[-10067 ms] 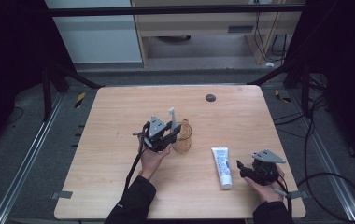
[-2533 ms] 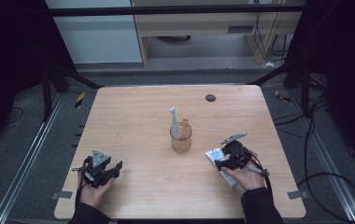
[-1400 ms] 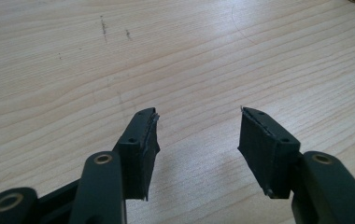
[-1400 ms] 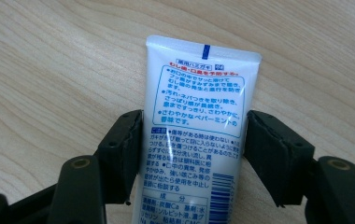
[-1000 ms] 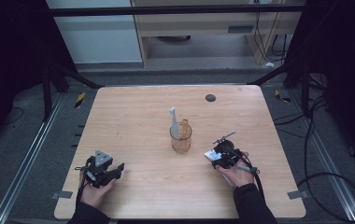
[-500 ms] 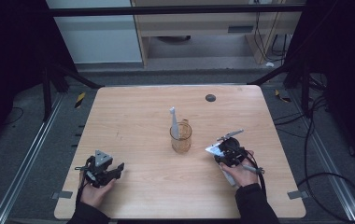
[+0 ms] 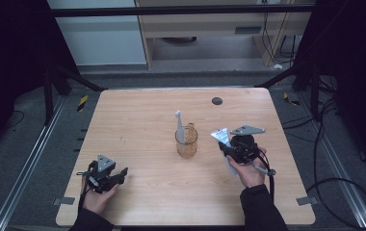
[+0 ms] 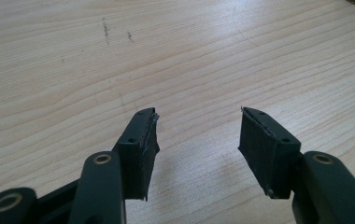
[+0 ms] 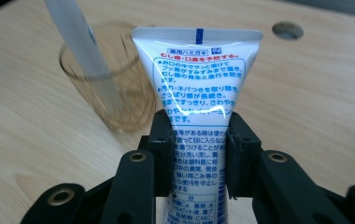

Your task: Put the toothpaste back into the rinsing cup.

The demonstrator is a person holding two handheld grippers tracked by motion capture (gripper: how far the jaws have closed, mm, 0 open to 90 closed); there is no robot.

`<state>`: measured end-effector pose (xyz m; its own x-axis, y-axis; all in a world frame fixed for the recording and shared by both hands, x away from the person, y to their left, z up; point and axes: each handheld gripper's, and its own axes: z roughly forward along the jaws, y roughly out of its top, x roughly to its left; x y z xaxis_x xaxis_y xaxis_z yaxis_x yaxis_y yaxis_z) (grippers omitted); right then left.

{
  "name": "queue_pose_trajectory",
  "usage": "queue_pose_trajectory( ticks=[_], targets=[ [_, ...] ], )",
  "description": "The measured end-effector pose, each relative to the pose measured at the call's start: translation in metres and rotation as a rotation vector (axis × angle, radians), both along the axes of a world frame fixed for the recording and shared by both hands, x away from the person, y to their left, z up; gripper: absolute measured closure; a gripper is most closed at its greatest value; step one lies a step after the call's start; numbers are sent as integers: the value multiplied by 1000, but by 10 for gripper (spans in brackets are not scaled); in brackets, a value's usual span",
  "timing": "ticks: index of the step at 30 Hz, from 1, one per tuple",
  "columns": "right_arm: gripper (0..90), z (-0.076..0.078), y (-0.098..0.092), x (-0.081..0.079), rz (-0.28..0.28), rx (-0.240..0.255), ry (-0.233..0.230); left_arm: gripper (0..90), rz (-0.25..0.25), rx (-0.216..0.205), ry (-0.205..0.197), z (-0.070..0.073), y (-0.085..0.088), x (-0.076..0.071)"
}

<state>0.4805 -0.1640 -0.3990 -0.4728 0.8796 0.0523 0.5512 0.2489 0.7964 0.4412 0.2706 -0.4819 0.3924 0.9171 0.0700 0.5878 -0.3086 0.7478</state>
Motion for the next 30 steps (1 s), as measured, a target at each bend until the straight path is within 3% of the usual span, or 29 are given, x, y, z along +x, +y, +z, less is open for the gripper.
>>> queue_pose_trajectory(
  ticks=[5,8,19,30],
  targets=[
    [686,15,5,4,-12,65,-78,457,1,0,0,0,0,0],
    [685,21,9,7,-9,98,-98,456,3,0,-1,0,1,0],
    [685,31,22,16,-47,210,-246,456,9,-1,-8,0,2,1],
    [686,40,36,31,-73,309,-325,449,19,-18,-21,1,3,1]
  ],
)
